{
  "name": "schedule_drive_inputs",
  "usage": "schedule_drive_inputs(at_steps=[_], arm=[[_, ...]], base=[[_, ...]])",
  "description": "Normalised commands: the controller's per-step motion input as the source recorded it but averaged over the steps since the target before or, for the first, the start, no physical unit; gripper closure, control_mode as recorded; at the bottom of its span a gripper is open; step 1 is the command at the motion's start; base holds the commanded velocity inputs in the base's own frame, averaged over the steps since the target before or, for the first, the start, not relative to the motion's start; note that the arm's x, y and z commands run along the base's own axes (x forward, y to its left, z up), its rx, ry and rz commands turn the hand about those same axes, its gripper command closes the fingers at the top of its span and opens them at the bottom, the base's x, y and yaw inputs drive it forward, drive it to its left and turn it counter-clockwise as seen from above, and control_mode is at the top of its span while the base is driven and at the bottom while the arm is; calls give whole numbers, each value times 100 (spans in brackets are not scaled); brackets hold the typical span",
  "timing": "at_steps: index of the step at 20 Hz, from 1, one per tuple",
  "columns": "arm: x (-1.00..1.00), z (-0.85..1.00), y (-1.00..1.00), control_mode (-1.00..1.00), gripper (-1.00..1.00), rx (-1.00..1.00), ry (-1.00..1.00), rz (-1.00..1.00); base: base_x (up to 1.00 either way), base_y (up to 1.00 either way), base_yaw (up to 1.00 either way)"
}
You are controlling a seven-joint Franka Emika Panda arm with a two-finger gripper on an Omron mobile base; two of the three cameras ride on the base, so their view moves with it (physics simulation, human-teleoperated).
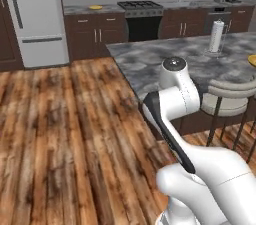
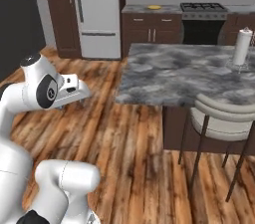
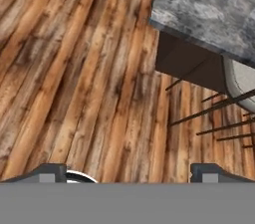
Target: Move the hot dog bun to the plate on the dining table and place the condiment next to that plate. Then navigate to the fridge and take the sausage and place it on the plate as well.
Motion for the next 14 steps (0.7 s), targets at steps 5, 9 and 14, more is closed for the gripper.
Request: schedule_drive_inputs(at_steps=[5,9,14], arm=[[0,0,0,100,-100,0,0,0],[0,0,0,100,-100,0,0,0],[0,0,0,100,-100,0,0,0]], base=[[64,100,-24],[96,100,-20],[100,100,-21]])
